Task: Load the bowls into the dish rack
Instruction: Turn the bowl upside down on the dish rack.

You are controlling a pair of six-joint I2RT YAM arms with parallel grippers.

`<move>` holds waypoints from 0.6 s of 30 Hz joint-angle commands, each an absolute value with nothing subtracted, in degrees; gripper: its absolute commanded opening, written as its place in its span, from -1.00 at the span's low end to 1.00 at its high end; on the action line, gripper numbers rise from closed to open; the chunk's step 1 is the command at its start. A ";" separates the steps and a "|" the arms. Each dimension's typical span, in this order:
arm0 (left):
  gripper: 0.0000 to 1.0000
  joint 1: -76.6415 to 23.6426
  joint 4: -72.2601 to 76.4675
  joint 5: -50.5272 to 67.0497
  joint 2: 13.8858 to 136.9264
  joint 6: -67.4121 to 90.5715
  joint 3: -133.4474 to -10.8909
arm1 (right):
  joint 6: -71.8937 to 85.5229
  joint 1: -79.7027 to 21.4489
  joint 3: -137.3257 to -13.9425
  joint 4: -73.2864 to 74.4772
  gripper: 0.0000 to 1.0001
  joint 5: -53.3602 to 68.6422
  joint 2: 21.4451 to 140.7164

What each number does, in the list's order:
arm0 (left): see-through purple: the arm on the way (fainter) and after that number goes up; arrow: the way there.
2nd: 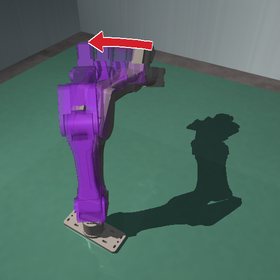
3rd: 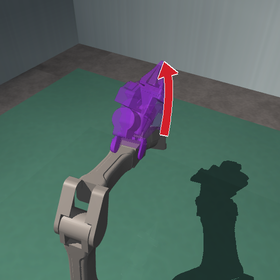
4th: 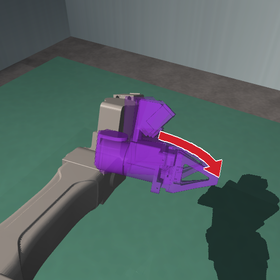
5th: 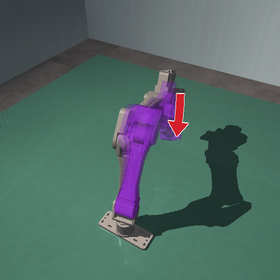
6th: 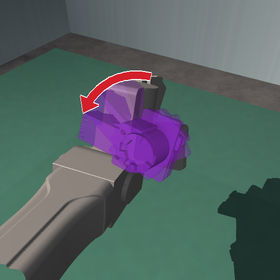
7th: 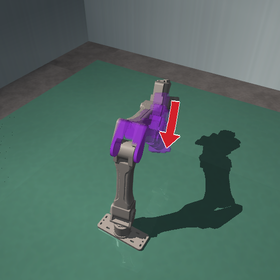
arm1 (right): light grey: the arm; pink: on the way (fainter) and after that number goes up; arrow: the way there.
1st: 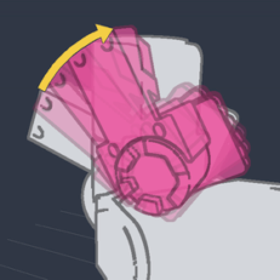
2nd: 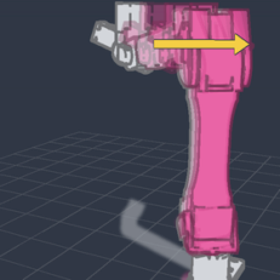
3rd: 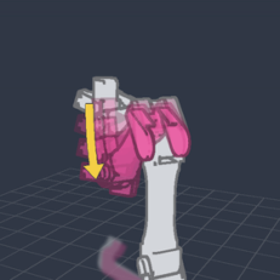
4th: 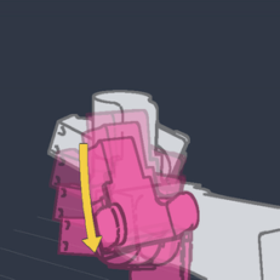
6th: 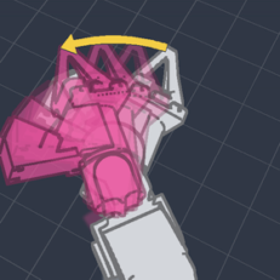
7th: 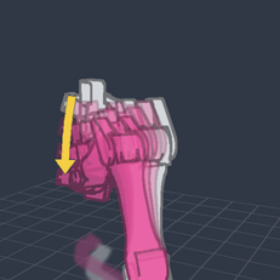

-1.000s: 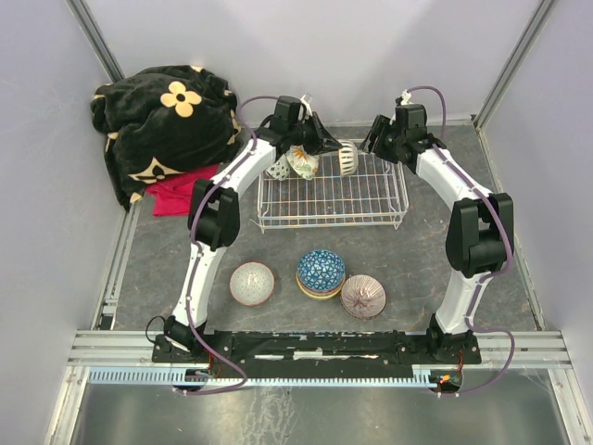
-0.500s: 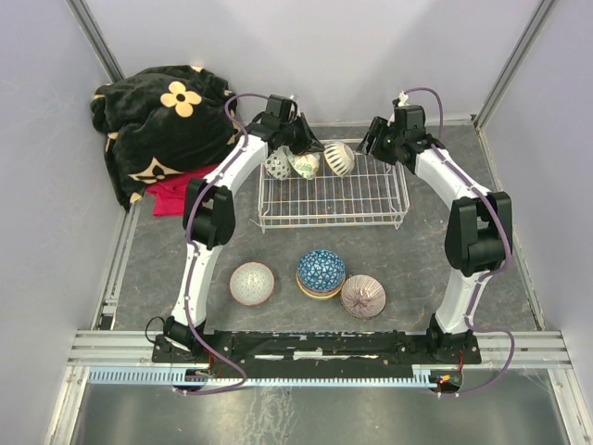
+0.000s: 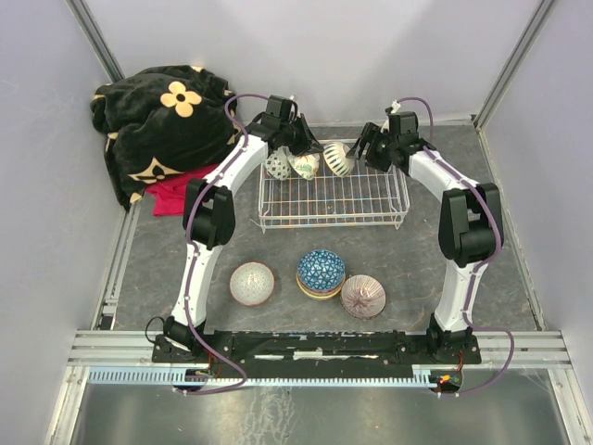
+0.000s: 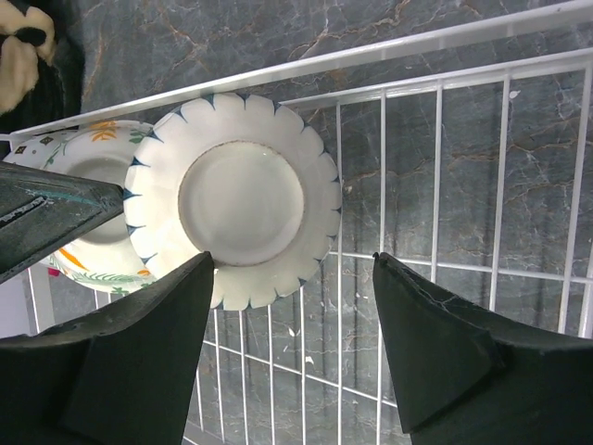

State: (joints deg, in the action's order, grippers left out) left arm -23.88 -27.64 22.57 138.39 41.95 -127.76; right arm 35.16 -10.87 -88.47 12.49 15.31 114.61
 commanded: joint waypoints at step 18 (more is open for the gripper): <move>-0.89 -25.93 -29.33 23.86 139.64 40.41 -127.61 | 42.79 -11.16 -87.43 -4.55 0.99 20.10 119.28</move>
State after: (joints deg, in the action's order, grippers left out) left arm -23.90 -27.38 23.09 138.37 42.00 -127.79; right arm 41.19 -10.74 -86.00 -0.08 18.74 117.25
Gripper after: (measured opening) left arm 0.057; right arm 0.991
